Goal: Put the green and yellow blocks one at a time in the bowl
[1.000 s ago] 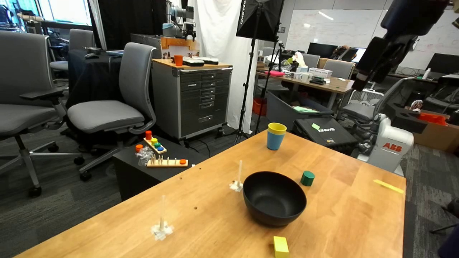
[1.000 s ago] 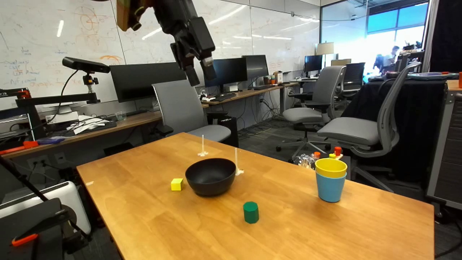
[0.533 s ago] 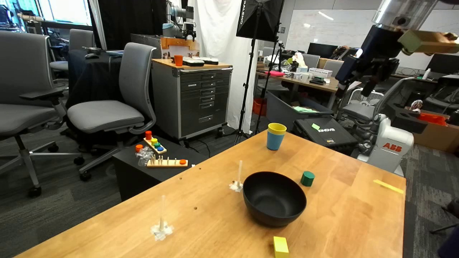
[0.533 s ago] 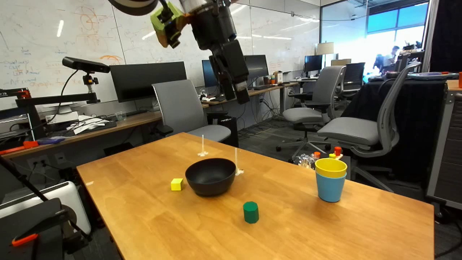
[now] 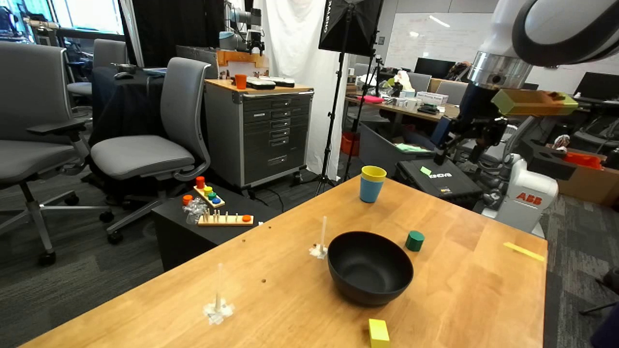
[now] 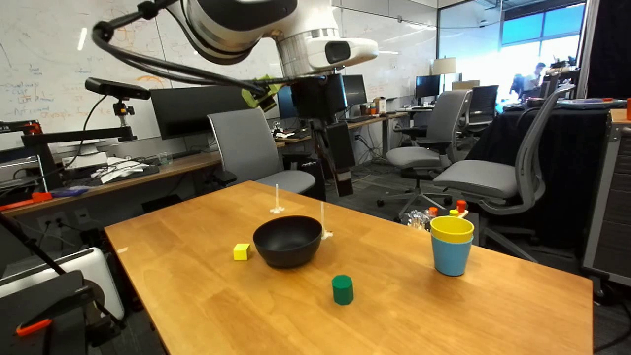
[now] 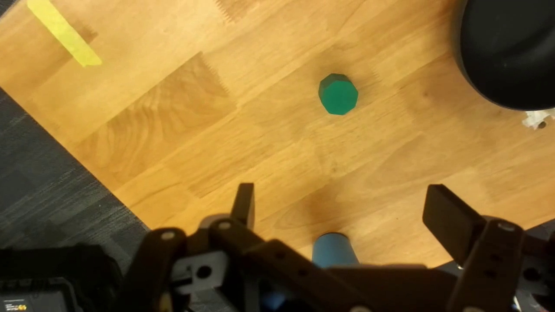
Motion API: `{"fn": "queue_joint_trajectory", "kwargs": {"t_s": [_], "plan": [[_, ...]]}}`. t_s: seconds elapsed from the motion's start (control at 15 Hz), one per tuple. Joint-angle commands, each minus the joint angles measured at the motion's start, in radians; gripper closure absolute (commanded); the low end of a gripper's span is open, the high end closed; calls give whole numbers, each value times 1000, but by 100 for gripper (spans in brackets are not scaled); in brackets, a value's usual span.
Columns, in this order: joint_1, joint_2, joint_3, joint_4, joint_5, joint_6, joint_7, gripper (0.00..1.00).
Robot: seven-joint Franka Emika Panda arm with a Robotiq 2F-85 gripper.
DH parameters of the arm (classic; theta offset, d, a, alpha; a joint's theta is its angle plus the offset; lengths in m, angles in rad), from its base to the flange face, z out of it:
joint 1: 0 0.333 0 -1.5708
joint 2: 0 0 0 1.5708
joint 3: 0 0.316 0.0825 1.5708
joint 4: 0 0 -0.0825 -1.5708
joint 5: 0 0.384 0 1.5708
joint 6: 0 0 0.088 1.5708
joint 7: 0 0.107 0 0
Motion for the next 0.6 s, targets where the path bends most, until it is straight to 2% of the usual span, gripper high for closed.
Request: {"fn": "queue_joint_trajectory", "kwargs": {"t_s": [0.0, 0.53], "plan": [[19, 80, -14, 56, 35, 59, 5, 0], [82, 223, -27, 93, -26, 84, 9, 0]]}}
